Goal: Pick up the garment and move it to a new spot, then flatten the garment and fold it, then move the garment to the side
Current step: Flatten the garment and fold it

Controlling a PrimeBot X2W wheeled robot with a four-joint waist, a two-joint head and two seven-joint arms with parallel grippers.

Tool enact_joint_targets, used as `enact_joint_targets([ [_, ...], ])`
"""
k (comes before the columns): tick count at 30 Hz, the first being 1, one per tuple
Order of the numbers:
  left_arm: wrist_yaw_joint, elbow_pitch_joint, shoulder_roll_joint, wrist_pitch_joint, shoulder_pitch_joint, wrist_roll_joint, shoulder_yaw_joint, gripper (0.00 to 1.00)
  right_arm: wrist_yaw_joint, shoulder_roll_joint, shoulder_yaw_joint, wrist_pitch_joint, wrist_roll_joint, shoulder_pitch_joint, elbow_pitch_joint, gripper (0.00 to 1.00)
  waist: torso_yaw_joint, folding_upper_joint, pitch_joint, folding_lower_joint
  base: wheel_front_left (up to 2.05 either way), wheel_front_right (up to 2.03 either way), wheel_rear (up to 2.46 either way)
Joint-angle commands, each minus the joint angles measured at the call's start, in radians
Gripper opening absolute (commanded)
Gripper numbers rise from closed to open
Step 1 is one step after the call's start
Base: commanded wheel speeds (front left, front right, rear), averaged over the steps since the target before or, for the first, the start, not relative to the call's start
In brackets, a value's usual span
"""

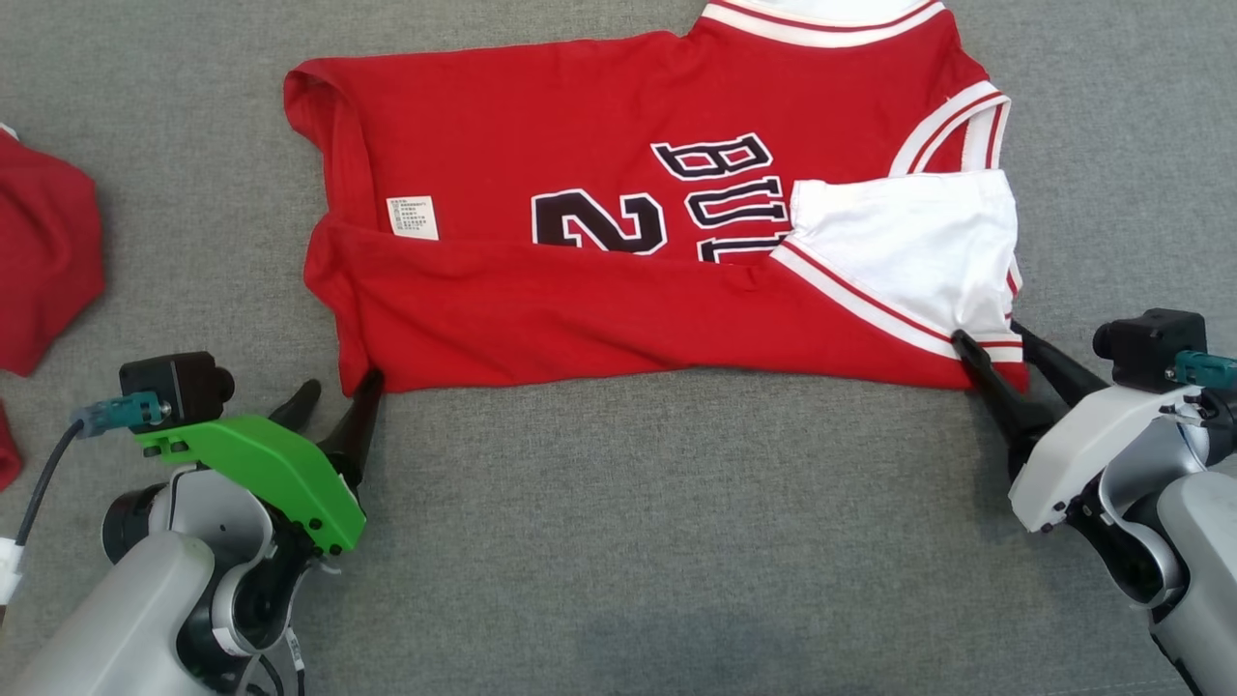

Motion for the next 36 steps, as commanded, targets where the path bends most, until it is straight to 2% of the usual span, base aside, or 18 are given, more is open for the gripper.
enact_joint_targets([
  [1, -0.027, 0.032, -0.034, 0.006, -0.006, -0.017, -0.02, 0.0, -0.001, -0.004, 0.02, 0.011, 0.017, -0.006, 0.018, 0.0, 0.0, 0.0026, -0.002, 0.0, 0.0, 0.0, 0.0],
  [6, -0.079, 0.06, -0.038, 0.012, -0.012, -0.052, -0.008, 0.0, -0.001, -0.037, 0.04, 0.016, 0.072, -0.021, 0.023, 0.0, -0.004, 0.0026, -0.018, 0.0, 0.0, 0.0, 0.0],
  [11, -0.099, 0.012, 0.015, 0.013, 0.029, -0.066, 0.018, 0.0, -0.001, -0.101, 0.031, 0.032, 0.137, -0.012, -0.02, 0.0, -0.011, 0.0026, -0.028, 0.0, 0.0, 0.0, 0.0],
  [16, -0.075, -0.08, 0.072, -0.012, 0.105, -0.067, 0.036, 0.0, -0.001, -0.166, 0.019, 0.056, 0.163, 0.048, -0.071, 0.0, -0.015, 0.0026, -0.039, 0.0, 0.0, 0.0, 0.0],
  [20, -0.033, -0.206, 0.104, -0.054, 0.23, -0.075, 0.045, 0.0, -0.001, -0.203, -0.018, 0.072, 0.193, 0.147, -0.141, 0.0, -0.016, 0.0026, -0.049, 0.0, 0.0, 0.0, 0.0],
  [23, 0.003, -0.285, 0.107, -0.085, 0.327, -0.078, 0.034, 0.0, -0.001, -0.214, -0.068, 0.075, 0.217, 0.255, -0.191, 0.0, -0.009, 0.0026, -0.048, 0.0, 0.0, 0.0, 0.0],
  [26, 0.019, -0.347, 0.099, -0.117, 0.41, -0.088, 0.026, 0.0, -0.001, -0.214, -0.109, 0.095, 0.23, 0.354, -0.248, 0.0, -0.008, 0.0026, -0.035, 0.0, 0.0, 0.0, 0.0],
  [30, 0.026, -0.354, 0.109, -0.13, 0.45, -0.083, 0.02, 0.0, -0.001, -0.191, -0.131, 0.124, 0.205, 0.398, -0.262, 0.0, -0.01, 0.0026, -0.01, 0.0, 0.0, 0.0, 0.0],
  [32, 0.03, -0.34, 0.095, -0.127, 0.431, -0.087, 0.02, 0.0, -0.001, -0.18, -0.131, 0.135, 0.183, 0.386, -0.247, 0.0, -0.006, 0.0026, -0.002, 0.0, 0.0, 0.0, 0.0],
  [33, 0.033, -0.333, 0.091, -0.129, 0.42, -0.085, 0.025, 0.26, -0.001, -0.174, -0.128, 0.139, 0.166, 0.376, -0.24, 0.0, -0.006, 0.0026, 0.002, 0.0, 0.0, 0.0, 0.0],
  [34, 0.036, -0.324, 0.093, -0.128, 0.411, -0.079, 0.026, 0.66, -0.001, -0.167, -0.124, 0.143, 0.149, 0.364, -0.234, 0.0, -0.006, 0.0026, 0.005, 0.0, 0.0, 0.0, 0.0],
  [35, 0.042, -0.316, 0.098, -0.127, 0.403, -0.072, 0.029, 1.0, -0.001, -0.156, -0.12, 0.144, 0.14, 0.348, -0.231, 0.37, -0.006, 0.0026, 0.008, 0.0, 0.0, 0.0, 0.0],
  [36, 0.046, -0.311, 0.101, -0.13, 0.397, -0.07, 0.034, 1.0, -0.001, -0.145, -0.117, 0.143, 0.134, 0.336, -0.231, 0.98, -0.007, 0.0026, 0.01, 0.0, 0.0, 0.0, 0.0],
])
